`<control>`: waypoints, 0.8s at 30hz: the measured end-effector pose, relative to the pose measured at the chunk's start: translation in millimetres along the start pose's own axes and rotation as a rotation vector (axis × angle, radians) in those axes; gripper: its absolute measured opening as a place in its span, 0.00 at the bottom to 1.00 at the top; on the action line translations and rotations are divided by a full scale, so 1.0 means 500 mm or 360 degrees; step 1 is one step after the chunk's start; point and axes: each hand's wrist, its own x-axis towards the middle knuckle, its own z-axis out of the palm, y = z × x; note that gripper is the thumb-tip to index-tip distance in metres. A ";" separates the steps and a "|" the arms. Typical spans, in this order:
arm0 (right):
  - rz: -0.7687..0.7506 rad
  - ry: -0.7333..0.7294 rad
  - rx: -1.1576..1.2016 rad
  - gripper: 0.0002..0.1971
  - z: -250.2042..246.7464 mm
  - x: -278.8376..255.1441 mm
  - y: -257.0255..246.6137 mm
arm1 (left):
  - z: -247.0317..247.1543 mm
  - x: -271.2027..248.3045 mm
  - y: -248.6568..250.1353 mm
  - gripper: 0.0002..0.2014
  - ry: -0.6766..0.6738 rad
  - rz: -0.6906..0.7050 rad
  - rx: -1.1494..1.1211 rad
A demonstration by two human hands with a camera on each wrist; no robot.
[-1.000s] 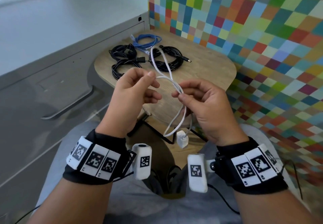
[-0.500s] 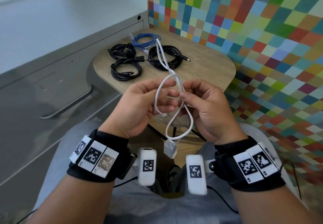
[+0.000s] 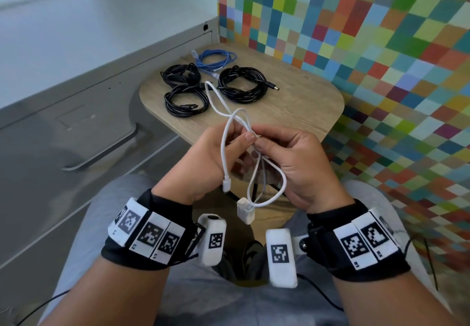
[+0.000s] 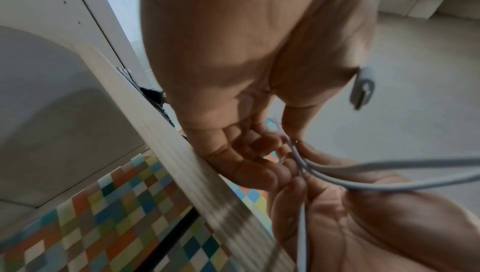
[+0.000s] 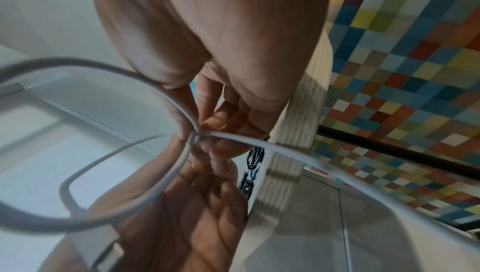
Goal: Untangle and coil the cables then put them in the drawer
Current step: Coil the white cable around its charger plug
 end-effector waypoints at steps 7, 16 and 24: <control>0.0114 -0.0089 0.0286 0.16 0.005 -0.004 -0.005 | 0.003 0.000 0.003 0.07 0.0001 -0.0042 -0.0045; 0.0177 -0.0199 0.0420 0.24 0.005 -0.002 -0.010 | 0.004 -0.001 0.005 0.06 0.0010 0.0022 -0.0068; 0.0146 -0.0299 0.0471 0.23 -0.008 -0.002 -0.015 | 0.007 -0.006 0.020 0.04 0.0069 0.0119 -0.0112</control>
